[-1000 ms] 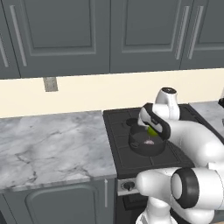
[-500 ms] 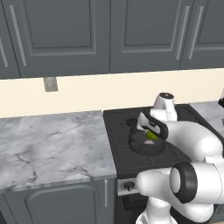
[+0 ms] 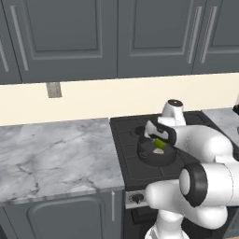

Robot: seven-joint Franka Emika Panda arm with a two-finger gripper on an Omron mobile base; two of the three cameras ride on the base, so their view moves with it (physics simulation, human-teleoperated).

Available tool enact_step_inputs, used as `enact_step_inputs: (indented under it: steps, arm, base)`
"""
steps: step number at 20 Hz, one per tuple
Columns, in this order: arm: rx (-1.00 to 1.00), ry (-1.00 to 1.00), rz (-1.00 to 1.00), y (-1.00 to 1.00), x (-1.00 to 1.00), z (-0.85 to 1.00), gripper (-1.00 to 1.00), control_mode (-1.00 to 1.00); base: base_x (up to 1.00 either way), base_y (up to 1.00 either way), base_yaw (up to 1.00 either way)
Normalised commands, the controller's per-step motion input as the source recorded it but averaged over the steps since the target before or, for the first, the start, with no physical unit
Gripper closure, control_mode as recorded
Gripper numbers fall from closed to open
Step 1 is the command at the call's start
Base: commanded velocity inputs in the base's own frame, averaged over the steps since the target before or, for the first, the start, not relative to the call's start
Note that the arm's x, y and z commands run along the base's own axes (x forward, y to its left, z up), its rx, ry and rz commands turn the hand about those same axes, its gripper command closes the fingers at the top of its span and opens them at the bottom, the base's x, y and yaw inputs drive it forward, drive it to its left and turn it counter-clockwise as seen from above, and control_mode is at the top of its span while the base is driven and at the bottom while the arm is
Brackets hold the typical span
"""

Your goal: Put the garlic and lime in the pot. Retrieve the spatula and lightly stir the vegetables in the pot.

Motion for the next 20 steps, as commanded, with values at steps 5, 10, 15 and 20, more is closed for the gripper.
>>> enact_step_inputs:
  steps: [5,10,15,20]
  arm:
    - [0.00,0.00,0.00,0.00,0.05,0.00,1.00,-1.00]
    - [0.00,0.00,0.00,0.00,0.06,0.00,1.00,-1.00]
    - [0.00,0.00,0.00,0.00,0.15,0.00,-1.00,-1.00]
    - [0.00,0.00,0.00,0.00,0.00,0.00,-1.00,-1.00]
  base:
    - [0.00,0.00,0.00]
    - [0.00,0.00,0.00]
    - [0.00,0.00,0.00]
    - [0.00,0.00,0.00]
